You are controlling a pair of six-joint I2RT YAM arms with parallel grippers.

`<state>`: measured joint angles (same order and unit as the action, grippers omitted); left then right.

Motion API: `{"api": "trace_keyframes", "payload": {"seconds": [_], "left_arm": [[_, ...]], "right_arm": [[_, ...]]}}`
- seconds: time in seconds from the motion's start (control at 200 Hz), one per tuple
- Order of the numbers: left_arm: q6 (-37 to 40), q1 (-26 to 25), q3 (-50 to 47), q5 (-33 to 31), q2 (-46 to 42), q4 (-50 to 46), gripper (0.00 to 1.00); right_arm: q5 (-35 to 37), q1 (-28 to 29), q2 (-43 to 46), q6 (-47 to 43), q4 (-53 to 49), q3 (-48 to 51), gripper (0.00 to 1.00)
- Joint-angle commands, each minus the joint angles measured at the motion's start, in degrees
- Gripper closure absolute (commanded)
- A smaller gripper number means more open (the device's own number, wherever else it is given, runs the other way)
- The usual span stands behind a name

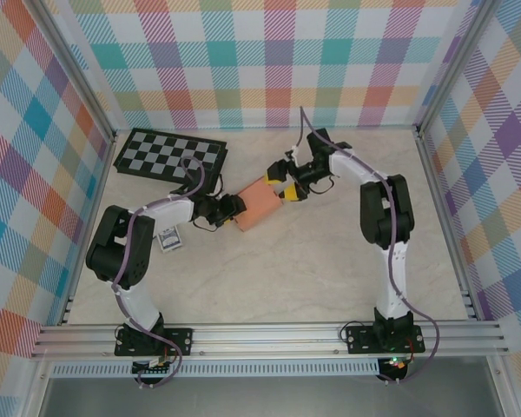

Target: Fold the paper box

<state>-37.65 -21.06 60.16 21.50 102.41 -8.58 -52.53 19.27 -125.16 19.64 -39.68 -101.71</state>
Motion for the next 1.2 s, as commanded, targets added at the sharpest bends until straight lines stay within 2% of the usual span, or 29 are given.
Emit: {"api": "trace_keyframes", "payload": {"seconds": [0.0, 0.125, 0.365, 0.485, 0.57, 0.69, 0.87, 0.945, 1.035, 1.195], "left_arm": [[0.1, -2.4, 1.8, 4.3, 2.1, 8.9, 0.48], [-2.7, -4.1, 3.5, 6.0, 5.9, 13.5, 0.48], [-6.9, -6.2, 9.5, 6.5, 16.9, 22.7, 0.48], [-6.4, -6.0, 9.7, 5.9, 19.8, 23.0, 0.5], [-5.9, -5.3, 5.9, 3.9, 17.9, 24.1, 0.5], [-5.7, -3.9, 0.9, 4.2, 13.8, 24.9, 0.5], [-3.3, -2.1, -2.7, 4.2, 6.5, 19.4, 0.49], [-3.1, -1.3, -2.8, 4.0, 4.2, 15.7, 0.49], [-2.5, -0.3, -3.7, 3.3, 0.5, 12.6, 0.48], [0.7, 2.9, -3.8, -0.3, -6.6, 3.8, 0.47]], "right_arm": [[-10.2, 2.4, 7.3, 3.3, 1.4, -0.3, 0.01], [-10.5, 2.5, 10.1, 6.4, 2.2, 0.5, 0.01], [-8.3, 3.5, 15.6, 11.6, 6.7, 8.5, 0.01], [-7.1, 5.1, 17.6, 14.5, 10.1, 11.9, 0.01], [-4.5, 5.0, 20.5, 13.9, 9.1, 11.2, 0.01], [3.9, 2.9, 23.4, 6.2, -2.6, 2.6, 0.0], [28.3, 0.6, 19.6, -3.9, -12.5, -8.9, 0.0], [34.0, 0.4, 15.0, -6.3, -13.9, -13.2, 0.0], [34.2, 0.3, 8.1, -6.6, -15.8, -19.1, 0.0], [27.4, 0.6, 0.2, -6.5, -15.1, -23.3, 0.0]]}}
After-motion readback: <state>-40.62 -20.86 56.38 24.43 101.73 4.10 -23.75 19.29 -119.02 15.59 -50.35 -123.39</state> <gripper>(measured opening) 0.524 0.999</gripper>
